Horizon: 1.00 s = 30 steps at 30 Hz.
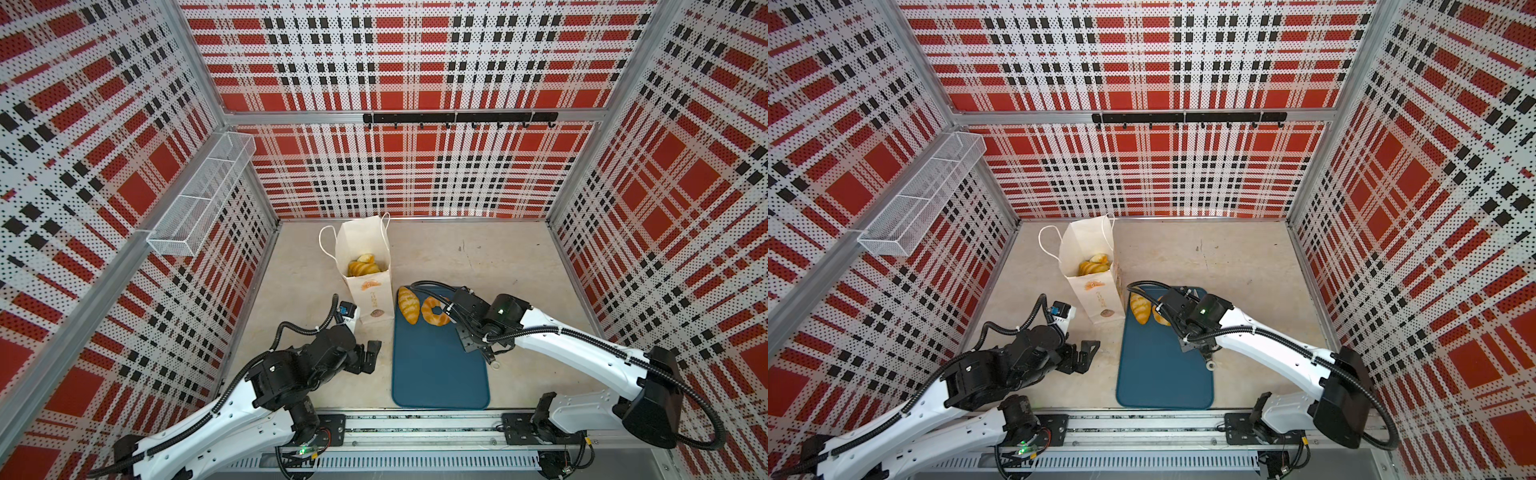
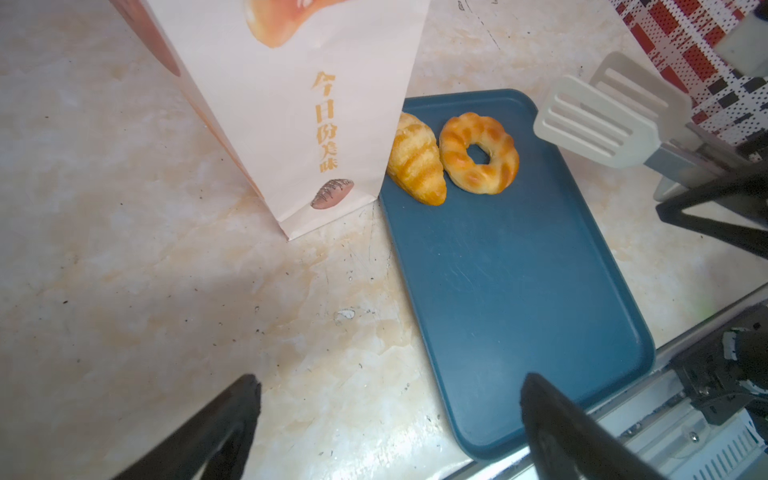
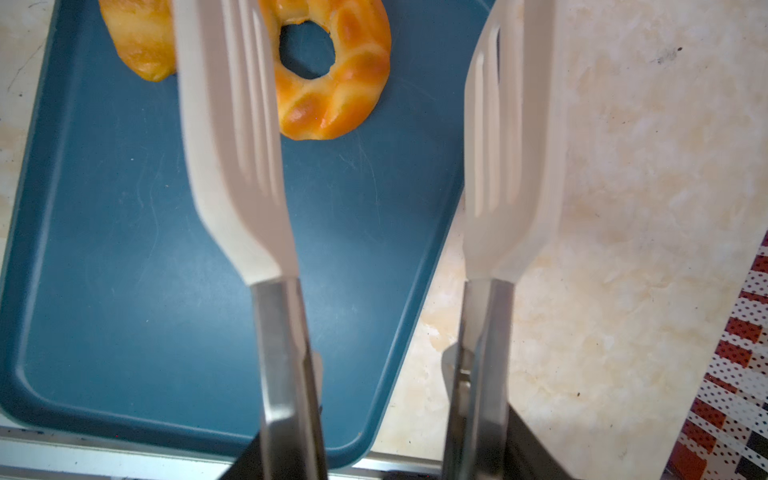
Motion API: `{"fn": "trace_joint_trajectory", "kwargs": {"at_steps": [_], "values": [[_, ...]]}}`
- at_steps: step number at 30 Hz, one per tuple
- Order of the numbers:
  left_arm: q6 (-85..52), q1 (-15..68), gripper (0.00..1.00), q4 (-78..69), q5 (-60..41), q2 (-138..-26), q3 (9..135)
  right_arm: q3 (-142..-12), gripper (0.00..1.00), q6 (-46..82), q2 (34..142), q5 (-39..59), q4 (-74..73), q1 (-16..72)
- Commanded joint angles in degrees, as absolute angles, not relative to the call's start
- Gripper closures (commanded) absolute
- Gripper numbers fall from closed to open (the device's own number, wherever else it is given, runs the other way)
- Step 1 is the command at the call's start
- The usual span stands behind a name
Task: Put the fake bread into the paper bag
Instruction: 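Withdraw the right tongs from the bag back over the tray, then lower the open right tongs onto the ring donut and squeeze it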
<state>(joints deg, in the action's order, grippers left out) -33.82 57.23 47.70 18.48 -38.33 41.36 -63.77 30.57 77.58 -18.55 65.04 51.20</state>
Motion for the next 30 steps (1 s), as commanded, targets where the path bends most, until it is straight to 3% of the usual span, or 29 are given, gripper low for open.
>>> {"fn": "trace_joint_trajectory", "kwargs": {"at_steps": [1,30], "values": [[-35.9,58.7,0.01,43.7,19.5,-39.1,40.2,-63.4,0.43,28.0,79.4,-16.8,61.4,49.6],[-35.6,62.6,0.00,34.6,17.8,-48.1,38.7,-69.3,0.46,19.9,92.8,-13.5,60.0,43.2]]}}
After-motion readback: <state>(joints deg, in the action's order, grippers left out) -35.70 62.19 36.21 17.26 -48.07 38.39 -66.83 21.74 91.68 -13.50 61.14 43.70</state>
